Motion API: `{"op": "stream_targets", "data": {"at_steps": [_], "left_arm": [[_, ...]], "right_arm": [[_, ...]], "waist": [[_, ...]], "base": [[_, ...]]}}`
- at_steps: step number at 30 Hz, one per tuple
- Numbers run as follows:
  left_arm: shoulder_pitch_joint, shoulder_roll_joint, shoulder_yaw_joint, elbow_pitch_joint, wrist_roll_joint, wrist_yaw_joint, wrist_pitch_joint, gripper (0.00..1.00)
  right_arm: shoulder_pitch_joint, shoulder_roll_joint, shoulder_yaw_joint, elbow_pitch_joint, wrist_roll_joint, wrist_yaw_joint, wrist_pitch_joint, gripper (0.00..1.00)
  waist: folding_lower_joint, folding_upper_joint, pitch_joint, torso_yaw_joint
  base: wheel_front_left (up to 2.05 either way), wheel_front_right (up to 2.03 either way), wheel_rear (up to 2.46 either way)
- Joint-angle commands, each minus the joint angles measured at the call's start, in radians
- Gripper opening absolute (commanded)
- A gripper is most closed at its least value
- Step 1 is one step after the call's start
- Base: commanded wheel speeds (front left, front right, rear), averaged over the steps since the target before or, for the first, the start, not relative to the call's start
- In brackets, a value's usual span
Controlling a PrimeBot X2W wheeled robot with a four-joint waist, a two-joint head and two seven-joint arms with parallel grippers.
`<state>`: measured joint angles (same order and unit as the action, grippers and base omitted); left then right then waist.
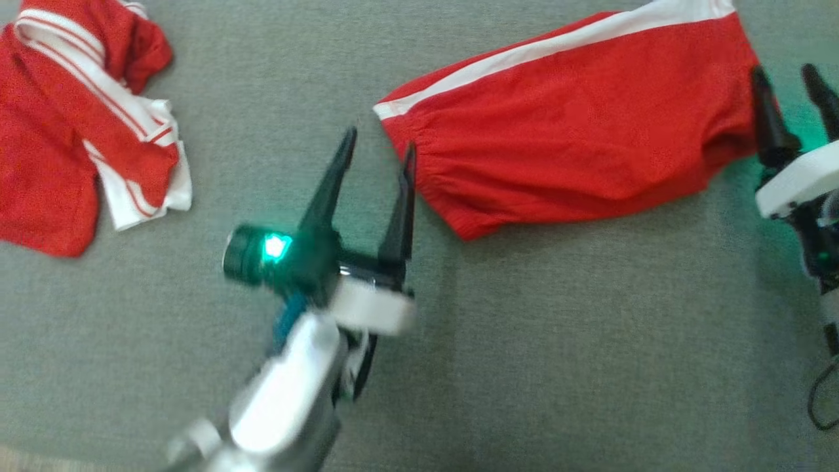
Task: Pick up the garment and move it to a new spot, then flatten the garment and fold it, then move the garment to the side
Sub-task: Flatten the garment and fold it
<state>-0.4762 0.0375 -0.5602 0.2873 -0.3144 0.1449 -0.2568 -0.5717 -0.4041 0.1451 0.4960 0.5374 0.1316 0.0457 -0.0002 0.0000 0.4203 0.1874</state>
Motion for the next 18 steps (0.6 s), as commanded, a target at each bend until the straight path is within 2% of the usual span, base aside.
{"op": "stream_targets", "data": {"at_steps": [1,3,6,12,16,17,18], "left_arm": [[0.013,0.018,0.031,-0.043,0.039,0.017,-0.005,1.0],[0.075,0.017,0.035,-0.103,0.118,0.053,-0.005,1.0],[0.147,0.016,0.033,-0.17,0.184,0.083,-0.005,1.0],[0.21,0.014,0.013,-0.21,0.222,0.102,-0.005,1.0],[0.224,0.013,0.014,-0.225,0.22,0.121,-0.005,1.0],[0.228,0.013,0.016,-0.227,0.221,0.125,-0.005,1.0],[0.232,0.013,0.018,-0.228,0.221,0.129,-0.005,1.0]], "right_arm": [[-0.024,-0.014,-0.001,-0.027,0.009,-0.001,0.002,1.0],[-0.045,-0.007,-0.028,0.001,0.009,-0.001,0.012,1.0],[-0.089,-0.002,-0.062,0.068,-0.01,-0.001,0.031,1.0],[-0.144,-0.001,-0.063,0.24,-0.091,-0.001,0.093,1.0],[-0.126,0.011,-0.034,0.312,-0.113,-0.001,0.122,1.0],[-0.119,0.014,-0.028,0.322,-0.114,-0.001,0.119,0.48],[-0.113,0.02,-0.025,0.329,-0.111,-0.001,0.113,0.26]], "waist": [[0.0002,0.0,0.0,0.01],[0.0002,0.0,0.002,0.027],[0.0002,0.0,0.003,0.058],[0.0002,0.0,-0.015,0.112],[0.0002,0.0,-0.037,0.111],[0.0002,0.0,-0.043,0.105],[0.0002,0.0,-0.049,0.098]], "base": [[0.0,0.0,0.0],[0.0,0.0,0.0],[0.0,0.0,0.0],[0.0,0.0,0.0],[0.0,0.0,0.0],[0.0,0.0,0.0],[0.0,0.0,0.0]]}}
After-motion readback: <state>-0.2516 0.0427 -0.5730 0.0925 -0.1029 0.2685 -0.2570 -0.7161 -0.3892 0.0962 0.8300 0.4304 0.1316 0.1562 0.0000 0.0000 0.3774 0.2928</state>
